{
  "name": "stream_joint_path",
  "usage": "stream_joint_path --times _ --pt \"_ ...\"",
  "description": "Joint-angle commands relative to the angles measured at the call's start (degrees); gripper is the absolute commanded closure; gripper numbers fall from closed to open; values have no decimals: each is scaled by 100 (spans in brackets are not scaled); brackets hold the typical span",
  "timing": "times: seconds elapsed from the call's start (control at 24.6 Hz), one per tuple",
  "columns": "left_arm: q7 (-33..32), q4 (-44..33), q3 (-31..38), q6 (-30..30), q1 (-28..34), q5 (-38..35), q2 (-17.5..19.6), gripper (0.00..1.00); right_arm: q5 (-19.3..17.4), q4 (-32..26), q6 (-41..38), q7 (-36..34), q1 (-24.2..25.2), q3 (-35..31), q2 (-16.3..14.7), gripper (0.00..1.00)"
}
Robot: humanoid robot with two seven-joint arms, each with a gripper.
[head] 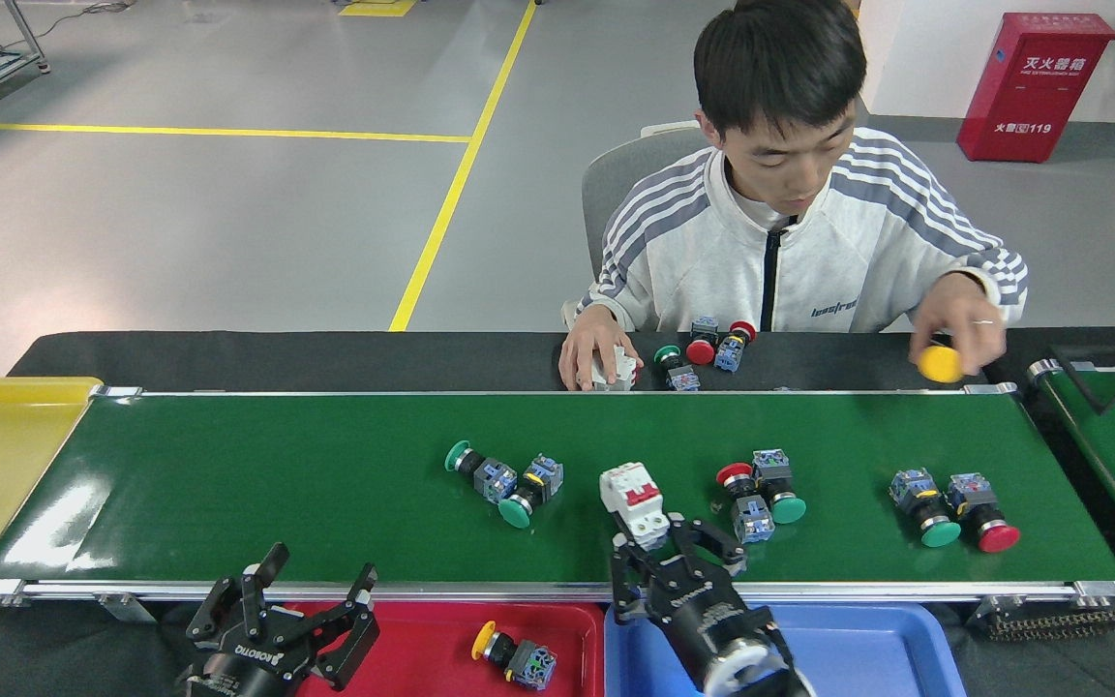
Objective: Pick switch part from conveyor to tray
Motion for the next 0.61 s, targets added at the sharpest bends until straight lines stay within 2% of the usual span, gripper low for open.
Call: stream_joint_path --times 0.0,0.08,0.2,0.24,0.28,0.33,0.37,0.49,0.57 --pt "-49 -64 5 16 -119 -153 -69 0 -397 -395 -668 -343 271 -336 -485 93" --pt "-49 -47 5 7 -163 -293 -227 0 -731 -360 -1696 -720 701 -925 -872 91" --pt "-58 33 -233 -11 -321 -469 -482 0 -828 -263 -3366 -975 1501 -2121 -924 87" --pt "-84 103 -382 -11 -417 -557 -517 0 -828 -237 -3848 -984 1720 -2489 -889 76" --pt "-128 164 -444 -2 -479 -592 -526 0 -828 -193 -4087 -984 1818 -2709 -836 58" --pt "-190 270 -514 -2 -585 -601 -544 0 -828 -87 -4210 -984 1914 -2920 -705 21" --pt "-225 367 -567 -2 -664 -610 -570 0 -828 18 -4210 -984 1976 -3096 -555 0" --pt "-242 665 -698 7 -919 -645 -658 0 -828 256 -4060 -967 1993 -3430 -344 0" --pt "-251 859 -690 7 -1068 -654 -658 0 -819 203 -3322 -958 1967 -3544 34 0"
